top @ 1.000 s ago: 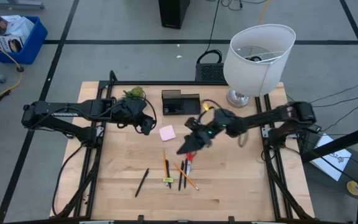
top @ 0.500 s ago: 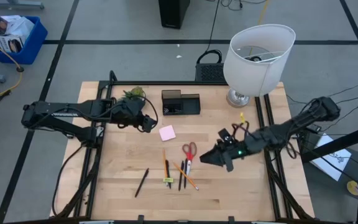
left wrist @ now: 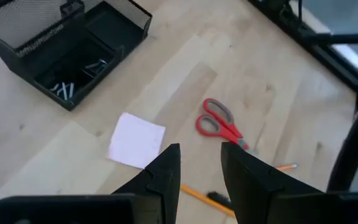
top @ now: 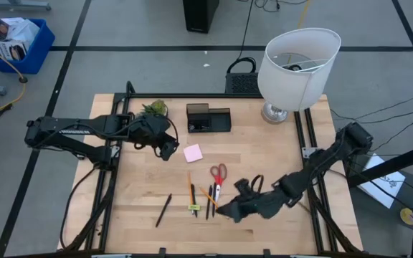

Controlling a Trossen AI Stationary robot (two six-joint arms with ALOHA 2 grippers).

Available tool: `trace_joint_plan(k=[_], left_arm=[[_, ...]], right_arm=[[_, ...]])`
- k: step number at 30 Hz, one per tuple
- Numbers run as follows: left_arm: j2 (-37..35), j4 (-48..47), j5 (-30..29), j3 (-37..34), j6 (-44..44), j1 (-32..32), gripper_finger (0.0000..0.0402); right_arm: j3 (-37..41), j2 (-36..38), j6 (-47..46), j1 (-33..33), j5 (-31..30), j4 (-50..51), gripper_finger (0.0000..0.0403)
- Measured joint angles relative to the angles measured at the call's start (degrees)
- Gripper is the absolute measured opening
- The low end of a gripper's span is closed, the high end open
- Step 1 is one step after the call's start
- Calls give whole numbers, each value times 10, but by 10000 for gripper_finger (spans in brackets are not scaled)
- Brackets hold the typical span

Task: Pick and place office supplies into organizer
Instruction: Put the orange pencil into the black desk organizer

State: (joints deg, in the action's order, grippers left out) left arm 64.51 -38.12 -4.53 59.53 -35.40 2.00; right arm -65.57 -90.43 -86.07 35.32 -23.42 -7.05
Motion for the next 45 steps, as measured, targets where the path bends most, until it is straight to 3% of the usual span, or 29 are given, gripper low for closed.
trace_joint_plan(k=[8, 14, 22, 26, 45], left_arm=[[0, -41, 0, 0, 26, 0, 120], [0, -72, -4, 0, 27, 0, 120], [0, -76, -15, 0, 27, 0, 120], [0, -88, -15, 0, 27, -1, 120], [0, -85, -21, 0, 47, -1, 120]], right_arm=[[-137, -95, -3, -15, 188, 247, 88], [-172, -137, 19, -26, 159, 368, 88], [-172, -189, 143, -45, 165, 366, 88], [-172, -203, 153, -43, 192, 373, 88], [-171, -235, 212, -66, 173, 370, 88]])
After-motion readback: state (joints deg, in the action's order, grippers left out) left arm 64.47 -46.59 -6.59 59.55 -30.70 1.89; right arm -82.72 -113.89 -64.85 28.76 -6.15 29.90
